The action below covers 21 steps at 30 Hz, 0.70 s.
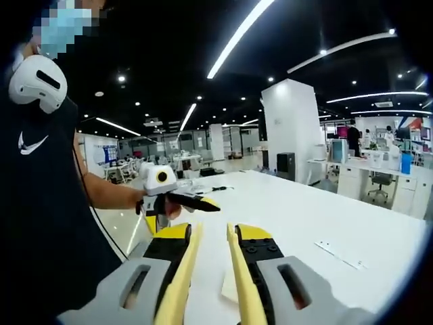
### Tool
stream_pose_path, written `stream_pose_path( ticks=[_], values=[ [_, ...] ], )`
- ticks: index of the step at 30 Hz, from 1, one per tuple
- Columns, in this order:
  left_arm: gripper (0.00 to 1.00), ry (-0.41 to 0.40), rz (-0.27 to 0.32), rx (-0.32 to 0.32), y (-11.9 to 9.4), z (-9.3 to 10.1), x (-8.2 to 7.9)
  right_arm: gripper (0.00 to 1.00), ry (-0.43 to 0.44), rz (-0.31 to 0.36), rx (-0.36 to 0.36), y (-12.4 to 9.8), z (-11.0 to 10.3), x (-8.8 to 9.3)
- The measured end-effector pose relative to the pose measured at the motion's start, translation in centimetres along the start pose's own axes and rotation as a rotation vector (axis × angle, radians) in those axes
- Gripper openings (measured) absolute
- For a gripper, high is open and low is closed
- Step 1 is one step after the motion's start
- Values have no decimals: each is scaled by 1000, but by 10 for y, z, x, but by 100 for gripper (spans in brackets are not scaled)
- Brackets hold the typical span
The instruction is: Place the target food into the container with the food tongs after gripping and lifting it, then release it inside without dropping or visibly crushing the food.
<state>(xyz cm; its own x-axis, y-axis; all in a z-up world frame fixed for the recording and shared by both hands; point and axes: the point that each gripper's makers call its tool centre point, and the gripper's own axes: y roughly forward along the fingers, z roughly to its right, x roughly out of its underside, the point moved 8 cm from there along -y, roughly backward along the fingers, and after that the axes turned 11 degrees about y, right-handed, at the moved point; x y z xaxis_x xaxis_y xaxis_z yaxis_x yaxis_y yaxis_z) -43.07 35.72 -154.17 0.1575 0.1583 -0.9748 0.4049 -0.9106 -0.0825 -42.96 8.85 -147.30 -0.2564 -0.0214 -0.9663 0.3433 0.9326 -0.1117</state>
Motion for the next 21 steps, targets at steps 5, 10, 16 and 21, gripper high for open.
stream_pose_path(
  ticks=[5,10,16,21],
  values=[
    [99,2,-23,-48,-5,2,25,26,-29,-42,25,-5,5,5],
    [99,-25,-123,-67,-16,15,63,26,-58,-107,56,-9,13,15],
    [99,-36,-192,-131,-36,18,95,26,-94,-180,88,-15,19,29],
    [99,-73,-209,-224,-51,19,115,26,-105,-222,146,-19,28,43]
  ],
)
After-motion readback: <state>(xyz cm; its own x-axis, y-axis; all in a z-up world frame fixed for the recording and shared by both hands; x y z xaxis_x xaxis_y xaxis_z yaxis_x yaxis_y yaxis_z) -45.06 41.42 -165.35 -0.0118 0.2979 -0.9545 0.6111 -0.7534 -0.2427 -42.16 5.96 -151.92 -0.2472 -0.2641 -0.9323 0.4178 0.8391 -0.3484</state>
